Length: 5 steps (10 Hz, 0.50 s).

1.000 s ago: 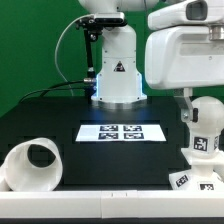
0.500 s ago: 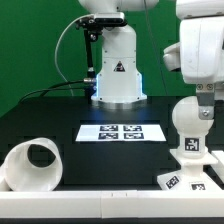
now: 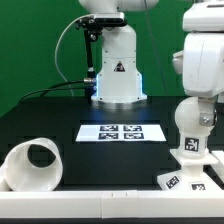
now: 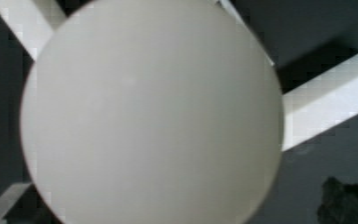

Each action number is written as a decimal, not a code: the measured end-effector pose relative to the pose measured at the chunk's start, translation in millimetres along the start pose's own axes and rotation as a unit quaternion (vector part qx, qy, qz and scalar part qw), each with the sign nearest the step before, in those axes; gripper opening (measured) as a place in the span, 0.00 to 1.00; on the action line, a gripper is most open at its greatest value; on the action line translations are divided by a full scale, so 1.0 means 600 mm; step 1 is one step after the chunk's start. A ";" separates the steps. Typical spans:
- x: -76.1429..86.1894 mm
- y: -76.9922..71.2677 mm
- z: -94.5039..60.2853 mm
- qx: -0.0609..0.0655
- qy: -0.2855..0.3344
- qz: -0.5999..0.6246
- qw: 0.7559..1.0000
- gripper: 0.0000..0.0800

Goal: Assemble lamp

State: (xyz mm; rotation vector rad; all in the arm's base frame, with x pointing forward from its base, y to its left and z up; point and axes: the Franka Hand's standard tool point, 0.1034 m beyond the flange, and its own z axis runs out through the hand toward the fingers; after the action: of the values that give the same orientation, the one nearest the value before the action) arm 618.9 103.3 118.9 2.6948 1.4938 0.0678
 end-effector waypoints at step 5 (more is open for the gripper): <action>-0.037 0.013 0.017 -0.030 0.029 -0.022 0.999 0.87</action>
Offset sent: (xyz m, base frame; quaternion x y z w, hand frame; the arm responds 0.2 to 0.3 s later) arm -0.0046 -0.0144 -0.0043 -0.0487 0.0614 -0.0594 0.9952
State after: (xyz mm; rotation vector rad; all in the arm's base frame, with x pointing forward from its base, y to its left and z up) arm 614.7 80.0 109.0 2.6338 1.5414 0.1864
